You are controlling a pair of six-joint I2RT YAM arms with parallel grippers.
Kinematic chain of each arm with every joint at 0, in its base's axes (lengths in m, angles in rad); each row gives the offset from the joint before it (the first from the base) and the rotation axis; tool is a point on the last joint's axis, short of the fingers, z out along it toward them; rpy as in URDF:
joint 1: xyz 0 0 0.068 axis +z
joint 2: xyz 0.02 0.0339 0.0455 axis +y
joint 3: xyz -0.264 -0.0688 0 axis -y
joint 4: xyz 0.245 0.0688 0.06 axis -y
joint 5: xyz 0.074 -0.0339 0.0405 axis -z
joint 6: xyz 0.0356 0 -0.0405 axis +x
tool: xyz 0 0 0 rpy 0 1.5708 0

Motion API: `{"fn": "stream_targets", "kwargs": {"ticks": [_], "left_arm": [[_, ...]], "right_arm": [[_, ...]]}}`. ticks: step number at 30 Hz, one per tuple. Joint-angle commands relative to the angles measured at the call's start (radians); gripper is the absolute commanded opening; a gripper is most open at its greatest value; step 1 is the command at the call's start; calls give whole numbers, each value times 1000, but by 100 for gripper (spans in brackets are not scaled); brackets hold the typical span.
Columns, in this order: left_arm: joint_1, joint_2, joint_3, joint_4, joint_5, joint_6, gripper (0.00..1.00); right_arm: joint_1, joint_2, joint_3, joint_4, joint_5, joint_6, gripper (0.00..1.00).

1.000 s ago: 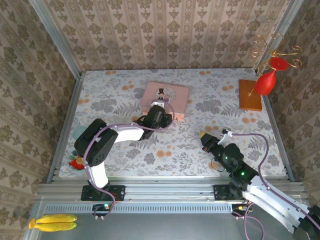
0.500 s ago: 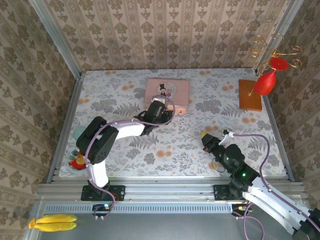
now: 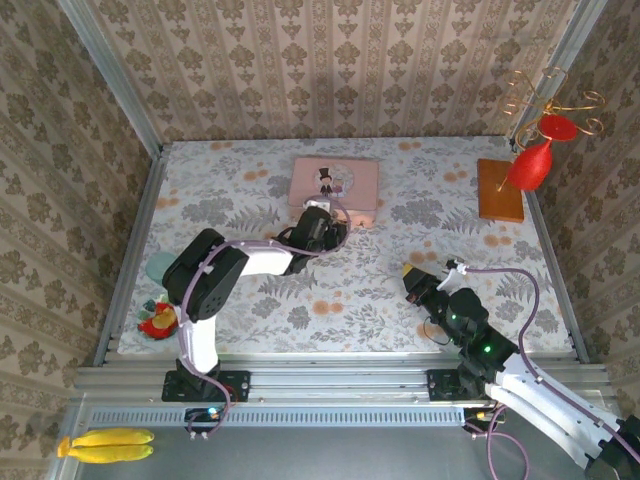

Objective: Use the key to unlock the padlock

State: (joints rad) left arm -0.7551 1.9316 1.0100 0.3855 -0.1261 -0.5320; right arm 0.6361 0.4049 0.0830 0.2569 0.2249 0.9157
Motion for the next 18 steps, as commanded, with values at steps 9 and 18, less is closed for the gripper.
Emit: {"fn": "stream_targets", "kwargs": {"ticks": [9, 18], "left_arm": [[9, 48, 78, -108, -105, -45, 52], [0, -48, 17, -179, -191, 18, 49]], "right_arm": [[-4, -56, -16, -32, 23, 17, 0], [-4, -58, -24, -33, 25, 20, 0]]}}
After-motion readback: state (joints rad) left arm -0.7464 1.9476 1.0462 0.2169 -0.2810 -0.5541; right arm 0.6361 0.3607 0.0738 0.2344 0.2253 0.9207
